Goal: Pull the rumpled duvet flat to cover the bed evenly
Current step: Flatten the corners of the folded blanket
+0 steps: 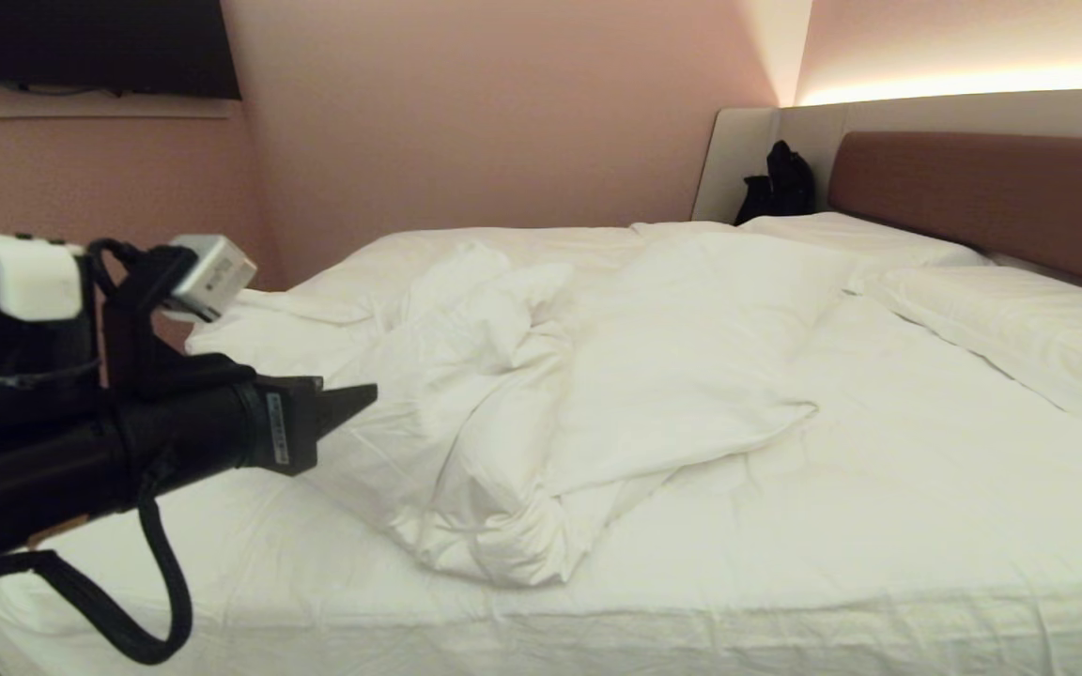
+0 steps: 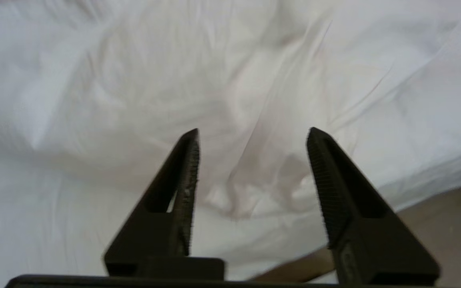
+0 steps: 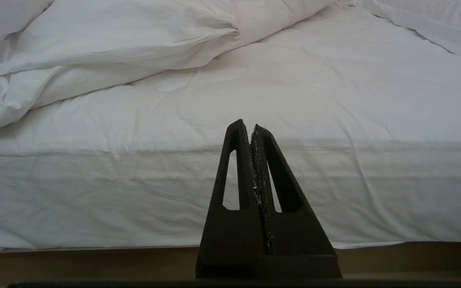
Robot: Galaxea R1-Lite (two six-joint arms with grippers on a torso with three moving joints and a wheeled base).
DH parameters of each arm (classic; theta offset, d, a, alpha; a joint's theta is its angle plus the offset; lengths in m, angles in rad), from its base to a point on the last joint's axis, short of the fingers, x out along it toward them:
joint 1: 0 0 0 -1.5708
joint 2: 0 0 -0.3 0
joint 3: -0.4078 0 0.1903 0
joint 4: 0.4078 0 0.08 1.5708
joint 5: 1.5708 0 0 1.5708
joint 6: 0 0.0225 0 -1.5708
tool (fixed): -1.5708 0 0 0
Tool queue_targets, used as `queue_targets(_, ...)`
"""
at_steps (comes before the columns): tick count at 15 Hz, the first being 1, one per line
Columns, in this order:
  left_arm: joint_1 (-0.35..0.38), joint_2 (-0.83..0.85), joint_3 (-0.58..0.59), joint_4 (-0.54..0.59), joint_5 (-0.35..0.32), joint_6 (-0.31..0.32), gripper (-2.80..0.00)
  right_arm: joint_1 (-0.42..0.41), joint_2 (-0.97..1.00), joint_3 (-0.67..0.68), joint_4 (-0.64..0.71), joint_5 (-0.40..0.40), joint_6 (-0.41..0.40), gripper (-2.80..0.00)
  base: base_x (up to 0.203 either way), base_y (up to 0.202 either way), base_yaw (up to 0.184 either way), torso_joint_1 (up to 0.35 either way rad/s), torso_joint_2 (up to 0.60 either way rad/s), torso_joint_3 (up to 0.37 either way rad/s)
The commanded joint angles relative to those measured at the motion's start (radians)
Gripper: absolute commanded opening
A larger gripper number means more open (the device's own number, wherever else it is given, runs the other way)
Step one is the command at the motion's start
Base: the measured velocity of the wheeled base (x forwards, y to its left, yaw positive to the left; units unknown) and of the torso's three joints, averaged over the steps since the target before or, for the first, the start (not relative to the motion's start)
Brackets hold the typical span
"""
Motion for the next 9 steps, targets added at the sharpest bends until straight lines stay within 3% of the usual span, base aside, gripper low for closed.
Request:
queue_targets(1, 0.000, -0.032, -0.078, 0.003, -0.007, 0.001, -2.80, 0.000, 0.002, 0.000, 0.000, 0.000, 0.000, -2.80, 0.000, 0.000, 0.000, 0.000, 0.00, 0.000)
queue_targets(3, 0.000, 0.016, -0.148, 0.008, -0.011, 0.009, -2.80, 0.000, 0.002, 0.000, 0.000, 0.000, 0.000, -2.80, 0.000, 0.000, 0.000, 0.000, 0.00, 0.000)
queue_targets(5, -0.003, 0.105, -0.302, 0.040, -0.013, 0.013, -2.80, 0.000, 0.002, 0.000, 0.000, 0.000, 0.000, -2.80, 0.000, 0.000, 0.000, 0.000, 0.00, 0.000)
queue_targets(9, -0.004, 0.350, -0.670, 0.211, -0.013, 0.014, -2.80, -0.001, 0.002, 0.000, 0.000, 0.000, 0.000, -2.80, 0.000, 0.000, 0.000, 0.000, 0.00, 0.000)
